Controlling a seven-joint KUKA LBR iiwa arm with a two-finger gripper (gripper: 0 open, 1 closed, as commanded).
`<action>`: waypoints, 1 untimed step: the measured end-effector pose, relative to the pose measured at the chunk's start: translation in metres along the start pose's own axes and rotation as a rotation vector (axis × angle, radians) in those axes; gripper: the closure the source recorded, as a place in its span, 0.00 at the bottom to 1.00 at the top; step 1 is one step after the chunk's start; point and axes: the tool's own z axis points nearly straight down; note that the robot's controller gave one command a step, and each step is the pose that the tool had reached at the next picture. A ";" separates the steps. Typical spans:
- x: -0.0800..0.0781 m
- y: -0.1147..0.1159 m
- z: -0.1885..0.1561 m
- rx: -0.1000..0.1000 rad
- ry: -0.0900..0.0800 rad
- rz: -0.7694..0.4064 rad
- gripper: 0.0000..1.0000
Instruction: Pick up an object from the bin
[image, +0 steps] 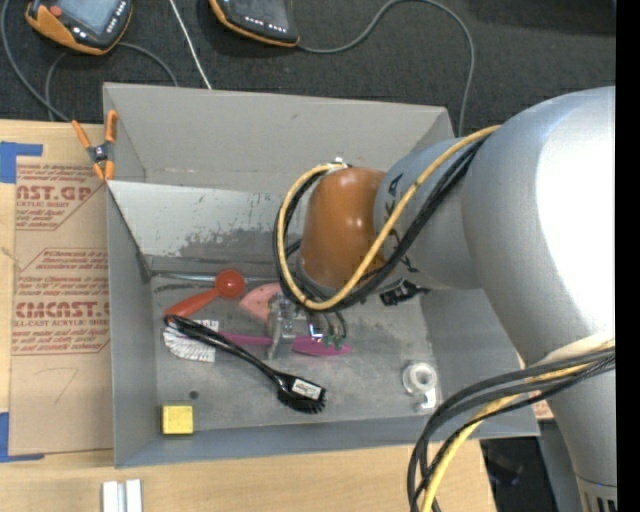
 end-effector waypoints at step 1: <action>0.009 -0.032 -0.101 0.003 0.003 -0.123 1.00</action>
Offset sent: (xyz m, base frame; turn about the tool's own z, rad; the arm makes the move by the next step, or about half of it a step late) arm -0.0040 0.0098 -0.0011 -0.0523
